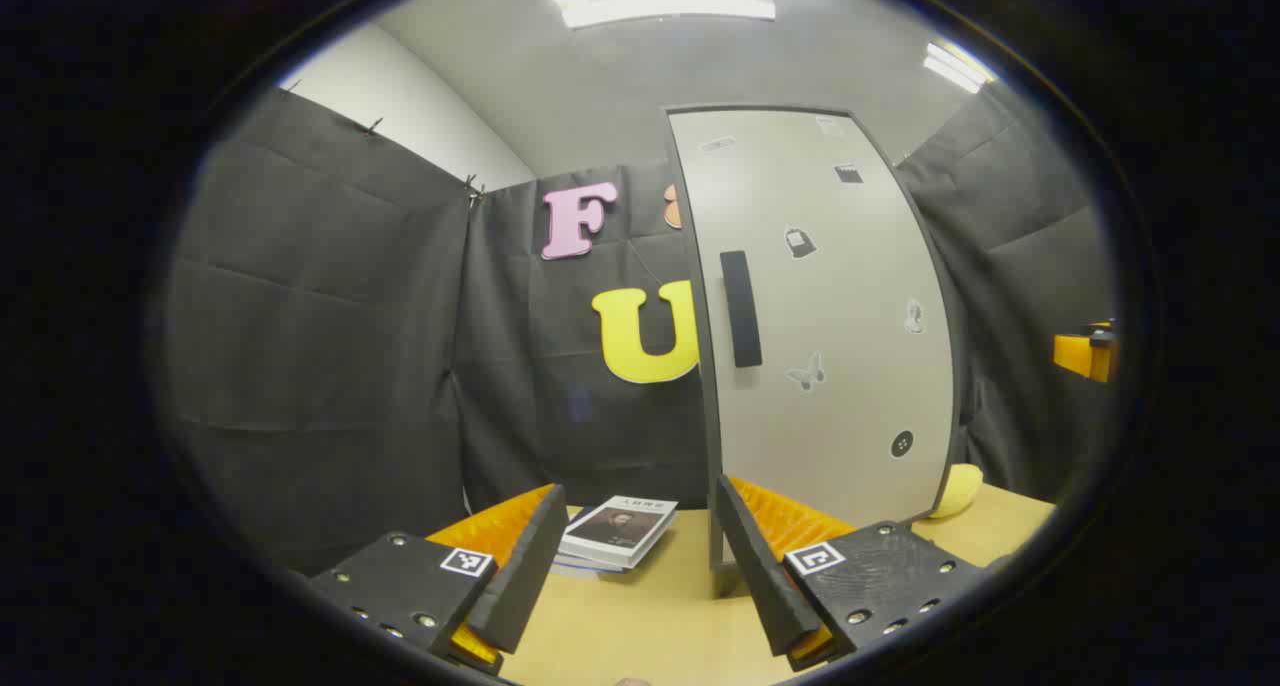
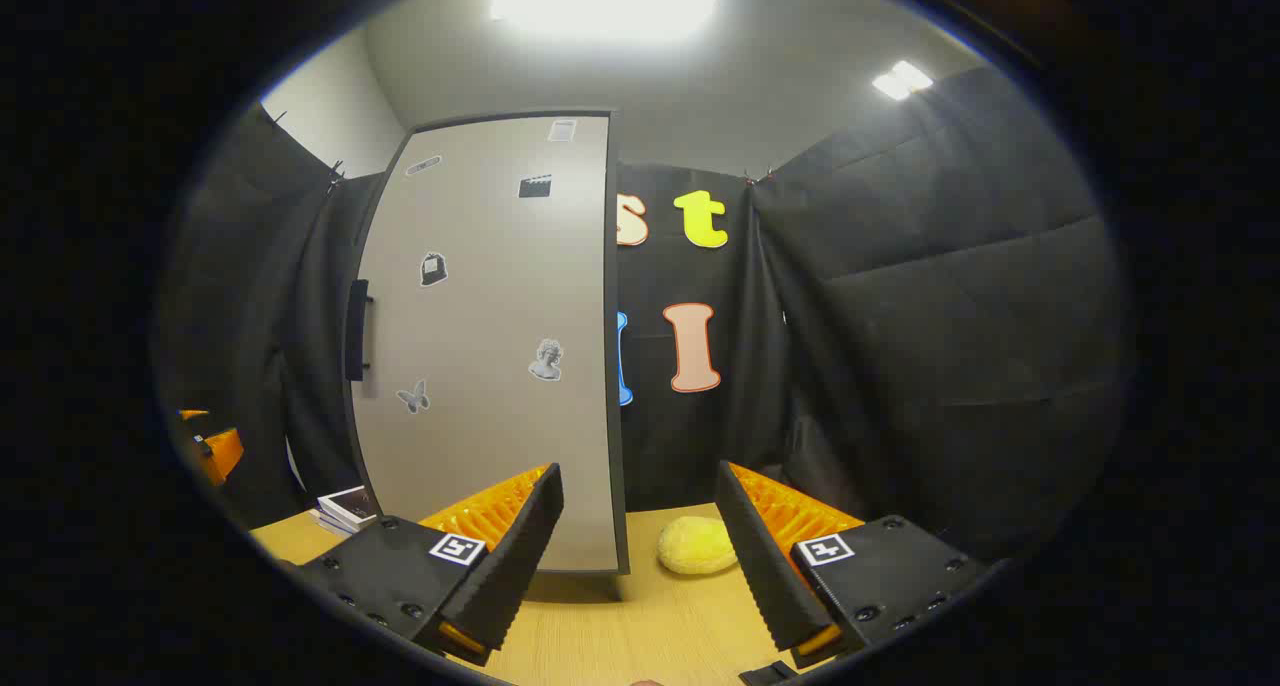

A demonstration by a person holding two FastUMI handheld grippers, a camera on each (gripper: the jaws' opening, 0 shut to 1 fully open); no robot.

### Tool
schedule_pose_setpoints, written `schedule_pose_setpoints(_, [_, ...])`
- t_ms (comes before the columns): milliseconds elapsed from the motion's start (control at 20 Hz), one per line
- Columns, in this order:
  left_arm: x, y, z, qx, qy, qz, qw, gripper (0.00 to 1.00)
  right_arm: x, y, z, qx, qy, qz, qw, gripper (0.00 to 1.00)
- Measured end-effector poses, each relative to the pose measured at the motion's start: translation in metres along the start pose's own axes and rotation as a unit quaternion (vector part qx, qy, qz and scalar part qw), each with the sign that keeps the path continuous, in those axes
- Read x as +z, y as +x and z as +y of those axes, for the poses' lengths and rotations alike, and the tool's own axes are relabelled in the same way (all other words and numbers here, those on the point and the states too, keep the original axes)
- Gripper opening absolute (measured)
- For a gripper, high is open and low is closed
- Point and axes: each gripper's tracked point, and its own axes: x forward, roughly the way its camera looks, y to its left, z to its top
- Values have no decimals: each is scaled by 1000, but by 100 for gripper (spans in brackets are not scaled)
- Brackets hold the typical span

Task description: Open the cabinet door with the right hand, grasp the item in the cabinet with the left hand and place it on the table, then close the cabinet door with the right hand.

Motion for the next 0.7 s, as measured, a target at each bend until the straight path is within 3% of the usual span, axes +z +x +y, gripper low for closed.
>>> schedule_pose_setpoints(700, [5,1,15,10,6,-4,1000,90,-1,7,14,11,0,6,1000,97])
